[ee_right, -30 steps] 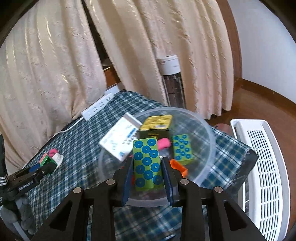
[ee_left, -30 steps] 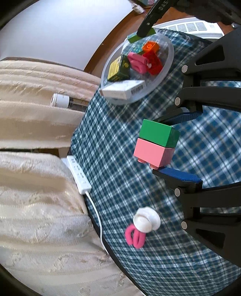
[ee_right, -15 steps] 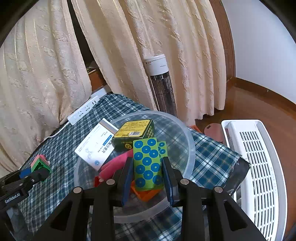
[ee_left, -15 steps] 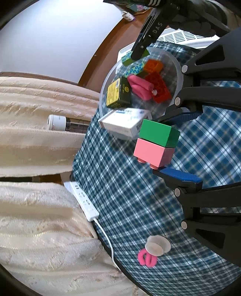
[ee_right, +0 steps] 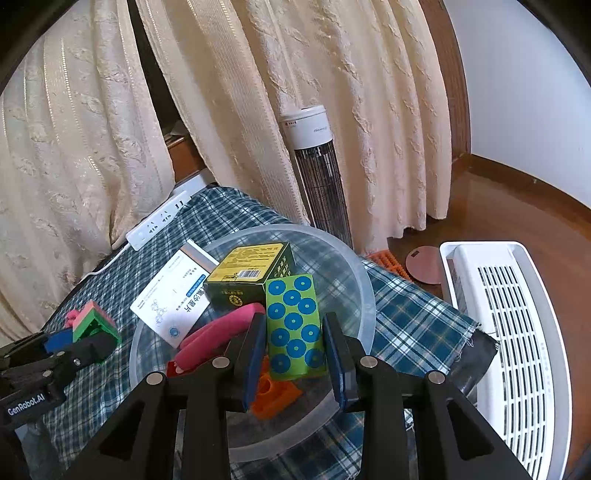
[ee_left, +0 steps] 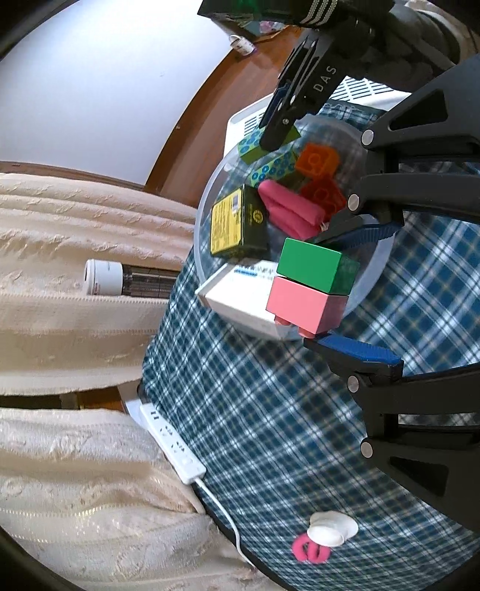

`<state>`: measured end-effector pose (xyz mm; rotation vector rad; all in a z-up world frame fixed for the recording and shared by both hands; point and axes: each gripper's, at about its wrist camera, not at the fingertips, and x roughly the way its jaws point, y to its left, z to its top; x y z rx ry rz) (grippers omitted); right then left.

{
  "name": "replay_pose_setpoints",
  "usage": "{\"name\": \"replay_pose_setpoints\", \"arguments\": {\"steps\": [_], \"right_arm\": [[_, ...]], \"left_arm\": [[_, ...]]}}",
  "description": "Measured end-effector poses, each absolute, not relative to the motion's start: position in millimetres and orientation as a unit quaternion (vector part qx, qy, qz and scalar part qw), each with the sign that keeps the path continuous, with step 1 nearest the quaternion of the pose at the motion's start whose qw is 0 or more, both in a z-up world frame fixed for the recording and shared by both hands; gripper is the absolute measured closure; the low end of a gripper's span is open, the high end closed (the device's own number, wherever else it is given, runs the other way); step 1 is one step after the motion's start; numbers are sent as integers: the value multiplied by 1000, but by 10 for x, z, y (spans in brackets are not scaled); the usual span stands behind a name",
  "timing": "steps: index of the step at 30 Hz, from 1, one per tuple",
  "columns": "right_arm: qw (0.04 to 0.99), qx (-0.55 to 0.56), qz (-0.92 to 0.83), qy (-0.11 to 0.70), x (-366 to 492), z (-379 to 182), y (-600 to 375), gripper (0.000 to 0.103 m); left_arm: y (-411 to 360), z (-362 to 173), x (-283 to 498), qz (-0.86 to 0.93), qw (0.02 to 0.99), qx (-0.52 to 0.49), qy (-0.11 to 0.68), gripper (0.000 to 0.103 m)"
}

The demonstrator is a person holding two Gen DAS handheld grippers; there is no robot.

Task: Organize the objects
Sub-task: 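Lower the pink-green block into the bowl and open the left gripper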

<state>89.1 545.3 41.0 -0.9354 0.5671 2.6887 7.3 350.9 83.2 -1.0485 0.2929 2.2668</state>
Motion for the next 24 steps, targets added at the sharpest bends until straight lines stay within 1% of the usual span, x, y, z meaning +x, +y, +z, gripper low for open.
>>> {"name": "replay_pose_setpoints", "arguments": {"steps": [12,14,15,17,24], "right_arm": [[114,-317,919,205,864,378,5514,70],[113,-316,919,207,860,381,5520,70],[113,-315,919,207,858,384,5520,70],[112,-314,920,207,852,393,5521,70],[111,-313,920,209,847,402,5516,70]], "left_arm": [[3795,724,139,840,337,-405,129,57],[3819,707,135,837,341,-408,128,55],[3827,697,127,836,342,-410,128,51],[3818,687,113,836,341,-412,122,46],[3753,690,134,843,334,-402,128,46]]}}
